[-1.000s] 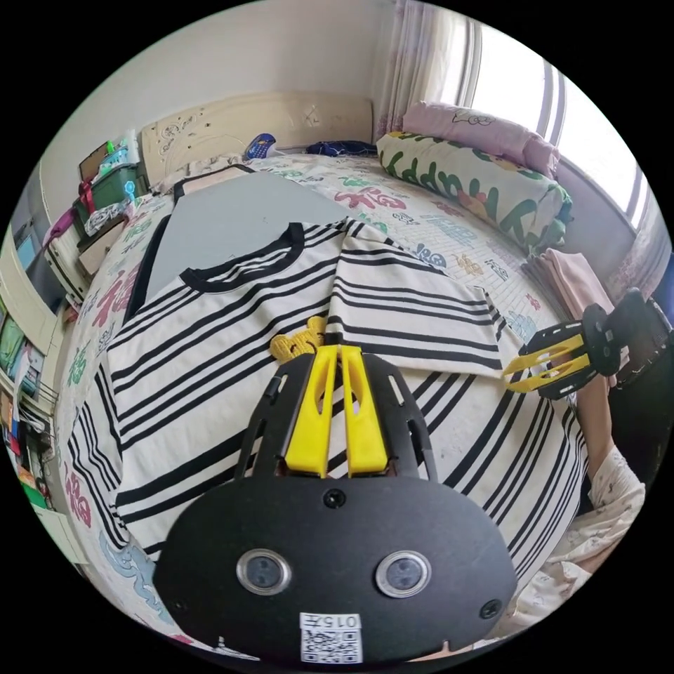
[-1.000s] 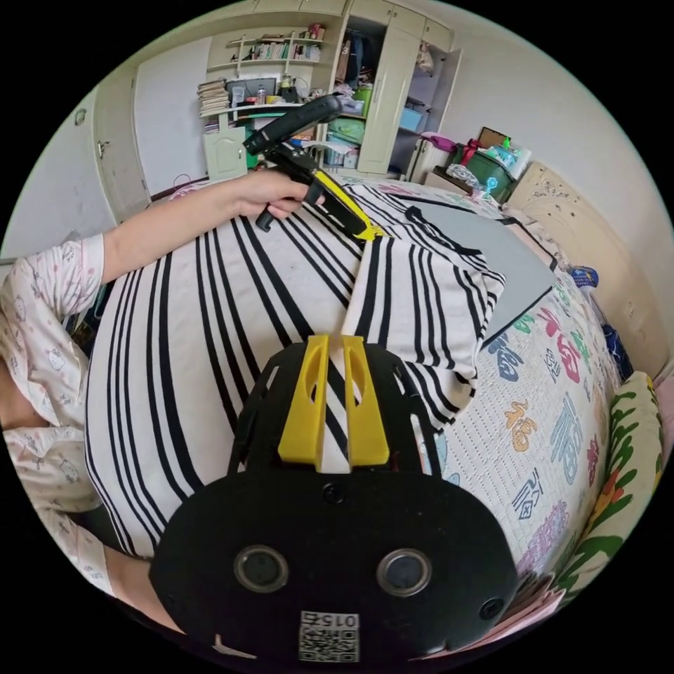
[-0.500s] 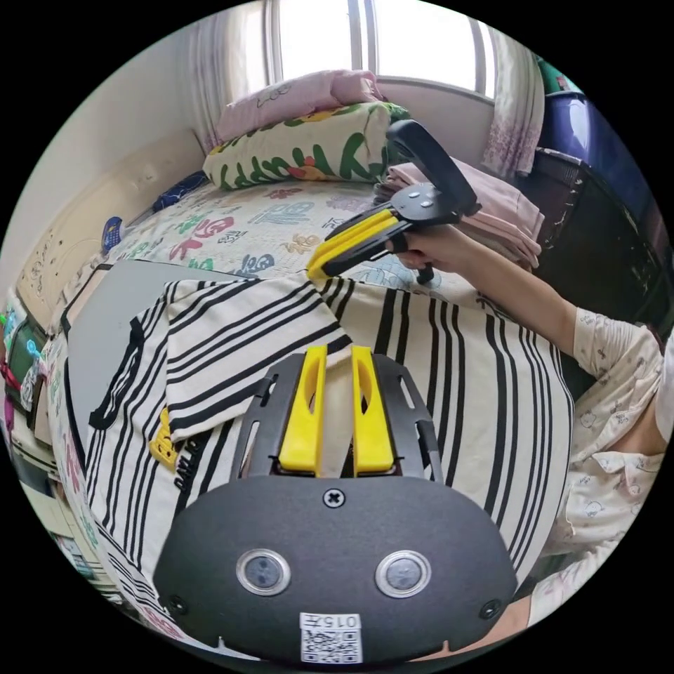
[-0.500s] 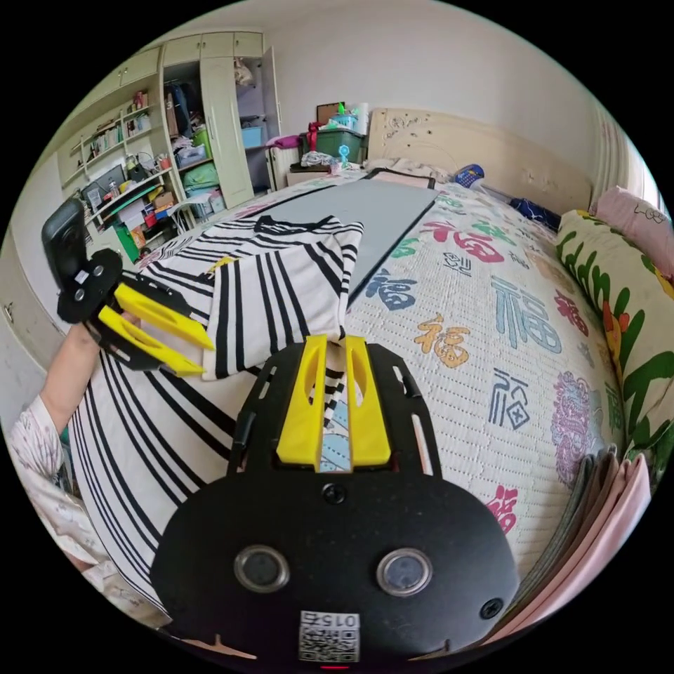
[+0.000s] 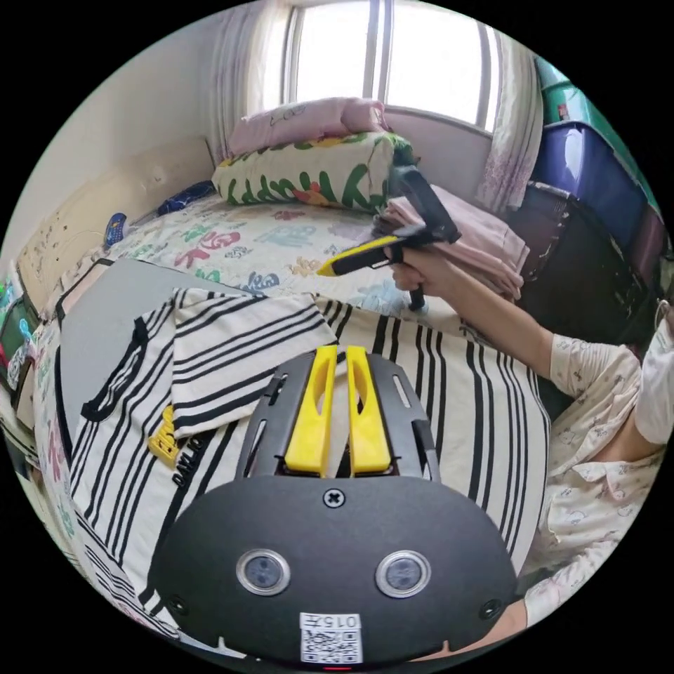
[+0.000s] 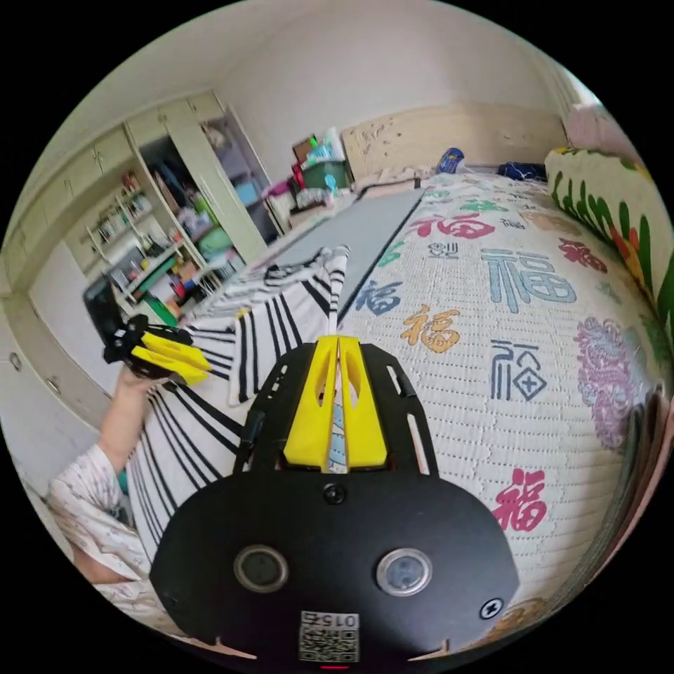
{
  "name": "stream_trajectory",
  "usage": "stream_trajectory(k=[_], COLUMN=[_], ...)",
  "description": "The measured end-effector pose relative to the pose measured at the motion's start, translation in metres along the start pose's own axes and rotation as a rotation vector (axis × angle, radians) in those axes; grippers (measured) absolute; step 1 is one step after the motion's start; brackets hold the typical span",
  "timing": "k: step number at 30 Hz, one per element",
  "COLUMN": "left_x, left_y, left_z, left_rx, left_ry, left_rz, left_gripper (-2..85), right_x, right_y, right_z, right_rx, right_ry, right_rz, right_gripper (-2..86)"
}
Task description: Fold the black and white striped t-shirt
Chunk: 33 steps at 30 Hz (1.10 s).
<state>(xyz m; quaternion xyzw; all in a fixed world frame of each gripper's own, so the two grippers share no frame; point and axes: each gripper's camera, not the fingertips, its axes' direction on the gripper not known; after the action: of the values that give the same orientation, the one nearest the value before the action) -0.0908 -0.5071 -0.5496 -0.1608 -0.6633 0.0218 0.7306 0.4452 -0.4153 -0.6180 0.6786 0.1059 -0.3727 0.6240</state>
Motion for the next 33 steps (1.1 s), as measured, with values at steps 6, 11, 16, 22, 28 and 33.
stream_trajectory(k=[6, 11, 16, 22, 28, 33], left_x=[-0.064, -0.106, -0.181, -0.216, -0.233, -0.237], left_y=[0.007, 0.101, 0.266, 0.302, 0.308, 0.325], left_z=[-0.164, -0.274, -0.356, -0.347, -0.367, -0.387], left_rx=[0.285, 0.302, 0.274, 0.124, 0.163, 0.255], left_ry=[-0.066, -0.26, -0.428, -0.247, -0.16, -0.074], left_rz=[-0.287, -0.519, -0.955, -0.935, -0.982, -1.021], left_gripper=[7.3, 8.5, 8.2, 12.3, 6.6, 4.9], right_x=[0.051, 0.002, -0.095, -0.188, -0.311, -0.408], right_y=[0.038, 0.053, 0.037, -0.014, -0.041, -0.064], right_z=[-0.091, -0.108, -0.019, 0.148, 0.351, 0.549], right_rx=[0.301, 0.364, 0.146, -0.104, -0.179, -0.351], right_ry=[0.033, 0.071, 0.171, 0.1, -0.035, -0.099], right_rz=[0.107, -0.048, -0.306, -0.397, -0.535, -0.549], right_gripper=[0.6, 2.8, 6.4, 6.9, 7.4, 8.1])
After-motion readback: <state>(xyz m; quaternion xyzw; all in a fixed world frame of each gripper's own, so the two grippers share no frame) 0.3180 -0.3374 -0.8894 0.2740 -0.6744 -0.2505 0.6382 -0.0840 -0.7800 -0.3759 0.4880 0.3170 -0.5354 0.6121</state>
